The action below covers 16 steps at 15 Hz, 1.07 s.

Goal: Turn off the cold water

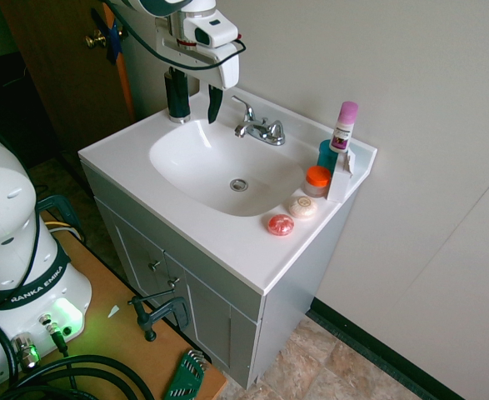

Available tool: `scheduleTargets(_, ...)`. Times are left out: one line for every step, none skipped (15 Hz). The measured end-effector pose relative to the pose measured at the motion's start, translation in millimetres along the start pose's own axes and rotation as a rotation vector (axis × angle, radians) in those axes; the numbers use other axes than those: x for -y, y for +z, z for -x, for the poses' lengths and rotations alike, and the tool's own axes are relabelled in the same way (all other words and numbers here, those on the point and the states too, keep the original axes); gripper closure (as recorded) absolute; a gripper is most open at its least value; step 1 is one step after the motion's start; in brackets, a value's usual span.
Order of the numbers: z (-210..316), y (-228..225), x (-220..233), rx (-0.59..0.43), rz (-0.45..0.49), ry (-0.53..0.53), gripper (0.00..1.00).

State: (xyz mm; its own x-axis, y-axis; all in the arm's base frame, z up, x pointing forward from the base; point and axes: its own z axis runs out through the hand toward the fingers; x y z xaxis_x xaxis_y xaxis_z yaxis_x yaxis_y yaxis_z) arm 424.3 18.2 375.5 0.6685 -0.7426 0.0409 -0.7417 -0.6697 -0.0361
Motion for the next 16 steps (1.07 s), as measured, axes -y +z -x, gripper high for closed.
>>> scheduleTargets(0.1,0.0,0.0,0.003,-0.001,0.003,0.00)
scheduleTargets(0.3,-0.5,-0.1,0.005,-0.003,0.007,0.00)
scheduleTargets(-0.2,-0.6,-0.2,0.003,-0.006,0.014,0.00)
scheduleTargets(-2.5,-0.1,-0.4,-0.003,-0.011,0.027,0.00)
scheduleTargets(-8.0,2.7,-0.9,-0.016,-0.020,0.043,0.00)
scheduleTargets(-17.0,8.4,-1.2,-0.035,-0.028,0.065,0.00)
scheduleTargets(-29.7,17.6,-0.1,-0.055,-0.033,0.087,0.00)
scheduleTargets(-44.5,28.3,3.2,-0.067,-0.033,0.110,0.00)
scheduleTargets(-60.9,39.0,8.4,-0.074,-0.036,0.136,0.00)
scheduleTargets(-77.5,45.9,14.9,-0.087,-0.039,0.162,0.00)
scheduleTargets(-93.2,52.0,21.4,-0.101,-0.044,0.192,0.00)
scheduleTargets(-106.1,58.1,25.9,-0.110,-0.044,0.217,0.00)
scheduleTargets(-116.7,63.6,29.7,-0.113,-0.045,0.238,0.00)
scheduleTargets(-125.8,67.8,33.1,-0.118,-0.048,0.252,0.00)
scheduleTargets(-132.7,70.2,35.9,-0.123,-0.050,0.260,0.00)
scheduleTargets(-137.8,73.0,39.9,-0.127,-0.052,0.264,0.00)
